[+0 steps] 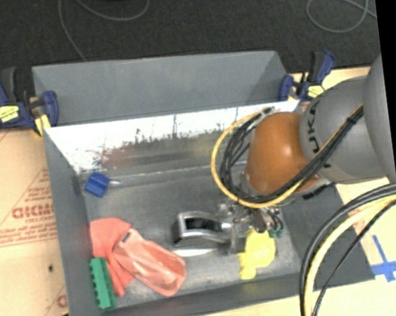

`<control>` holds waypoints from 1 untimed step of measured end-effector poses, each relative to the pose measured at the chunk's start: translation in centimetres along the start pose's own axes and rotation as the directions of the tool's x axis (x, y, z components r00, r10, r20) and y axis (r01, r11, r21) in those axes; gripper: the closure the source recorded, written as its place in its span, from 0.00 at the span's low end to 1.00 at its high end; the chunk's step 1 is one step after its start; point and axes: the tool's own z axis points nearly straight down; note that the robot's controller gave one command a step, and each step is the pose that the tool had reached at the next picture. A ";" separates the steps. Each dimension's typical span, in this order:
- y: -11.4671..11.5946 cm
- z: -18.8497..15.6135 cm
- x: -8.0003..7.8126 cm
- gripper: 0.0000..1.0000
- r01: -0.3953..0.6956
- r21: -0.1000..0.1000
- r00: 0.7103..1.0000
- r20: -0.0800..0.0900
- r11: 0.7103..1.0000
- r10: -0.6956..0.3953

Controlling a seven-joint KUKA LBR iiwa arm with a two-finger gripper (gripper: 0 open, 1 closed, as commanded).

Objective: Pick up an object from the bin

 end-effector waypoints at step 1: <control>-1.3 -18.7 1.0 1.00 -0.004 0.002 1.000 -0.010 1.000 0.004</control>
Offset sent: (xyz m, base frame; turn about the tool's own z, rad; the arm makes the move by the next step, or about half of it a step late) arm 0.0000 0.0000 0.0000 0.0000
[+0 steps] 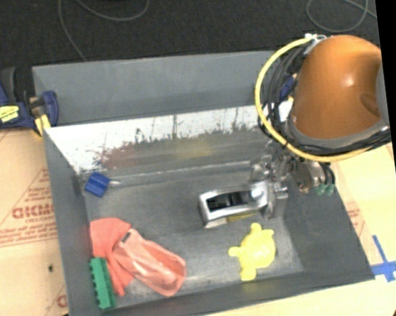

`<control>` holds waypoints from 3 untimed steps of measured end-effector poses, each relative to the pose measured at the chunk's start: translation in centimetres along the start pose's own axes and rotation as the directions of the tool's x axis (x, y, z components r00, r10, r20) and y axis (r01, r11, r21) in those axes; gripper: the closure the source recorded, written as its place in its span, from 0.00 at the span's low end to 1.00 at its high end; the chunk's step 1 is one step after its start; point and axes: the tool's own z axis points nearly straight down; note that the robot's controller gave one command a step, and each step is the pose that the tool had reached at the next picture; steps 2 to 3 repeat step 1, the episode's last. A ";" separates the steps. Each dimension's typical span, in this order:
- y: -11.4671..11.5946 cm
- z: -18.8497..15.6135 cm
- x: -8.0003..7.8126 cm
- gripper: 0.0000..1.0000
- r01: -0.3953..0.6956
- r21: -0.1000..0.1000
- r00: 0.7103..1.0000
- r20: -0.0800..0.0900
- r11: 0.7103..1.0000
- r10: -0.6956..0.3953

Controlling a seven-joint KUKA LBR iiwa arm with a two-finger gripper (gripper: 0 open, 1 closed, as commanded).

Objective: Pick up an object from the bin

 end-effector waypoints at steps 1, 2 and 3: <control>-0.3 -4.8 0.1 1.00 -0.002 0.000 1.000 0.006 1.000 0.002; -0.3 -4.8 0.1 1.00 -0.002 0.000 1.000 0.006 1.000 0.002; -0.3 -4.8 0.1 1.00 -0.002 0.000 1.000 0.006 1.000 0.002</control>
Offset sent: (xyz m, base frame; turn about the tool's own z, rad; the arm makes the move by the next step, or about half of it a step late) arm 0.0000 0.0000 0.0000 0.0000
